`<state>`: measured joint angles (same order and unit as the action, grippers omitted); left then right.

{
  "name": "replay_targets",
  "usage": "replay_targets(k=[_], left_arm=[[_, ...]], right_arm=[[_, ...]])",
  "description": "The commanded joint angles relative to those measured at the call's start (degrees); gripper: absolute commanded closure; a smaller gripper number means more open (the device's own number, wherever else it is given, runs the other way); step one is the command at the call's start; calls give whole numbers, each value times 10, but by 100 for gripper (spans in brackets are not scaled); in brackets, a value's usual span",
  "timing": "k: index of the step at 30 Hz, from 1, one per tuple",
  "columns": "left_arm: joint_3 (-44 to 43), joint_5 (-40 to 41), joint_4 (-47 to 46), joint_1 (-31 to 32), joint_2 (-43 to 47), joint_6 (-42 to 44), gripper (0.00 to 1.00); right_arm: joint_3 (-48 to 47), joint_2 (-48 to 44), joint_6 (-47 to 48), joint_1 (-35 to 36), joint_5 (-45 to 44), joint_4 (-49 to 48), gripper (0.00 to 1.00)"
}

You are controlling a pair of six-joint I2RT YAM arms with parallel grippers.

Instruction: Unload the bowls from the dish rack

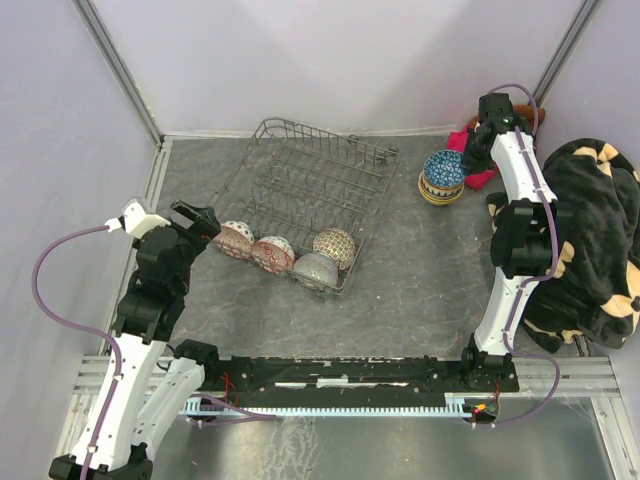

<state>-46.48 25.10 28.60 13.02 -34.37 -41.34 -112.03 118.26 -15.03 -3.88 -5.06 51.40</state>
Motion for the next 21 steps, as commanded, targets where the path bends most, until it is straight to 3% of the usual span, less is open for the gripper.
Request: replay_targets(k=[1, 15, 17, 21], left_arm=[[-9, 3, -21, 2, 6, -6, 1], [-5, 3, -17, 2, 10, -9, 1], [-5, 3, -17, 2, 11, -9, 1], [-6, 2, -15, 2, 11, -10, 1]], right_arm=[[0, -1, -19, -6, 12, -32, 99], [11, 6, -35, -11, 25, -40, 98], [15, 5, -36, -12, 26, -41, 92], [22, -2, -39, -11, 23, -45, 71]])
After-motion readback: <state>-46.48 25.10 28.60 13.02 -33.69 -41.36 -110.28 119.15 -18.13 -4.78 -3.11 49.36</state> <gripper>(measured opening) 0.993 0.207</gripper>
